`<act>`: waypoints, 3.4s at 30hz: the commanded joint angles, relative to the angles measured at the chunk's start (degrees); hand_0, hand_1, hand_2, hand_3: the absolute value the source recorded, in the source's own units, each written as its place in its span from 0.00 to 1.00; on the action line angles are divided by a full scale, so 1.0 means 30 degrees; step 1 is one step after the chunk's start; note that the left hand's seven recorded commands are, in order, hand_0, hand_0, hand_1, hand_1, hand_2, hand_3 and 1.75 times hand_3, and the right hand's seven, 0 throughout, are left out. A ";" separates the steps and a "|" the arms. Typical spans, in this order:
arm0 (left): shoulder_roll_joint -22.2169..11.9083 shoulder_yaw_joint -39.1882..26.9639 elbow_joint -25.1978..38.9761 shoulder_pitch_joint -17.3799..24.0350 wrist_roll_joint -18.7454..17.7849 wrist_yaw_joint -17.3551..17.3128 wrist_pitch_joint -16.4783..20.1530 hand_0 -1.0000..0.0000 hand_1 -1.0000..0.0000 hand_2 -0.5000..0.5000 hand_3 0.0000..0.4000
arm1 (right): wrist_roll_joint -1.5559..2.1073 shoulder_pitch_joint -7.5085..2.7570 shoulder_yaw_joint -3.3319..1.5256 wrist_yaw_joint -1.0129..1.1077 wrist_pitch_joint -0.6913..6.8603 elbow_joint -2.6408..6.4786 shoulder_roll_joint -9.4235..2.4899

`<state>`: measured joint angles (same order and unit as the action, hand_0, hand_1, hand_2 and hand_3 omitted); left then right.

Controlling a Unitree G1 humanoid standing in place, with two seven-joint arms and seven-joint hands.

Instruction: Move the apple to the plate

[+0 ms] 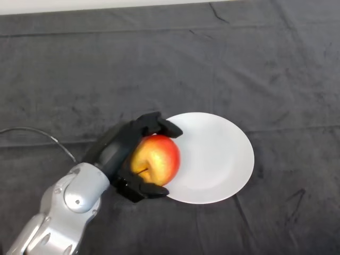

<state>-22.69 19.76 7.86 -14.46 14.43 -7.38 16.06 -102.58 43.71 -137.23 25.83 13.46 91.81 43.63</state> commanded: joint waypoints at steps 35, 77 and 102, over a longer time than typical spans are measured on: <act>0.1176 0.4301 -0.6560 -0.5879 0.0927 0.1002 -0.2916 0.00 0.00 0.50 1.00 | 0.0071 0.0920 -0.0211 0.0296 -0.0078 -0.0706 0.0356; -0.1516 0.0415 -0.3829 -0.5380 -0.0899 0.0929 -0.3163 1.00 1.00 0.50 0.00 | 0.0072 0.0917 -0.0211 0.0295 -0.0077 -0.0703 0.0355; -0.2991 -0.5696 -0.2246 -0.3320 -0.2823 0.2640 -0.3800 1.00 1.00 0.50 0.00 | 0.0073 0.0919 -0.0207 0.0294 -0.0079 -0.0709 0.0356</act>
<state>-28.71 4.02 -1.52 -26.07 6.14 -0.31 5.53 -102.58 43.72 -137.23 25.85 13.47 91.80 43.63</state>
